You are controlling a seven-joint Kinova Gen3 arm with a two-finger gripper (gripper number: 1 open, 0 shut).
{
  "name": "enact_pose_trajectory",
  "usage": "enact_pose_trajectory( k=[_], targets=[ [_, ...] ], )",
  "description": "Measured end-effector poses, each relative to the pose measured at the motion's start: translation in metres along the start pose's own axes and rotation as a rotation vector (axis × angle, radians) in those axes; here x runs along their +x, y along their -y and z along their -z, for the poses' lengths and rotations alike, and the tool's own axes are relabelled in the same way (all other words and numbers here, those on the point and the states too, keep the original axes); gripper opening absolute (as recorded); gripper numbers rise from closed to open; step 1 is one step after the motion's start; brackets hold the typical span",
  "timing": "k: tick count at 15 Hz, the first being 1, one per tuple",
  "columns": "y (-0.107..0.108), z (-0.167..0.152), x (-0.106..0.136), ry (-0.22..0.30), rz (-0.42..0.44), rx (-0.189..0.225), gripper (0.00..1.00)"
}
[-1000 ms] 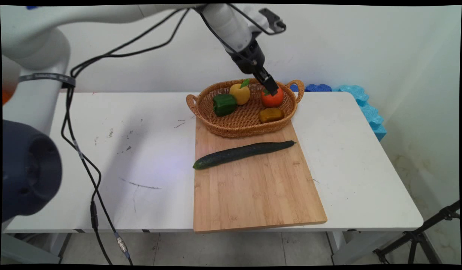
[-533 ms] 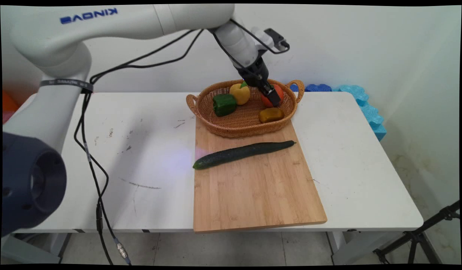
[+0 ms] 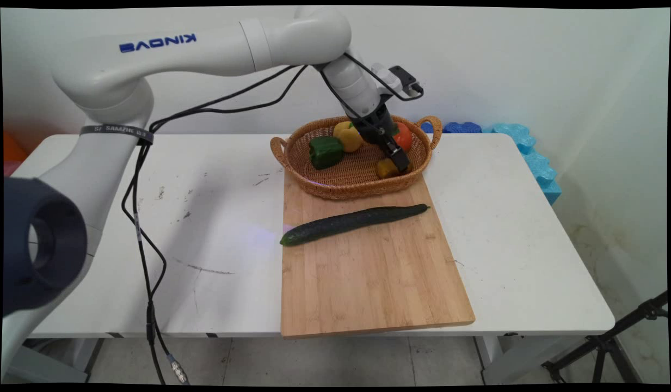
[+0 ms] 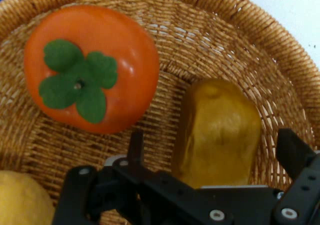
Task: Pick up the potato from the vegetable basket, then place the picked object on the cutting board
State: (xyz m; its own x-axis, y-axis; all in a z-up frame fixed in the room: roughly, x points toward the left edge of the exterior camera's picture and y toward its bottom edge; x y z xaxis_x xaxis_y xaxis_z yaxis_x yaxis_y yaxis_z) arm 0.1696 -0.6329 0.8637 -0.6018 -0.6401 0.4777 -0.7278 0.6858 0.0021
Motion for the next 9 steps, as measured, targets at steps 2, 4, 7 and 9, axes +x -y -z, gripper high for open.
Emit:
enact_pose_trajectory(
  k=[2, 4, 7, 9],
  targets=[
    [0.002, -0.007, 0.000, 0.002, -0.013, 0.000, 1.00],
    [0.005, -0.011, 0.001, 0.002, -0.025, 0.005, 0.00],
    [0.007, -0.010, 0.002, 0.001, -0.041, 0.008, 0.00],
    [0.006, -0.001, 0.003, -0.003, -0.045, 0.013, 0.00]
  ],
)
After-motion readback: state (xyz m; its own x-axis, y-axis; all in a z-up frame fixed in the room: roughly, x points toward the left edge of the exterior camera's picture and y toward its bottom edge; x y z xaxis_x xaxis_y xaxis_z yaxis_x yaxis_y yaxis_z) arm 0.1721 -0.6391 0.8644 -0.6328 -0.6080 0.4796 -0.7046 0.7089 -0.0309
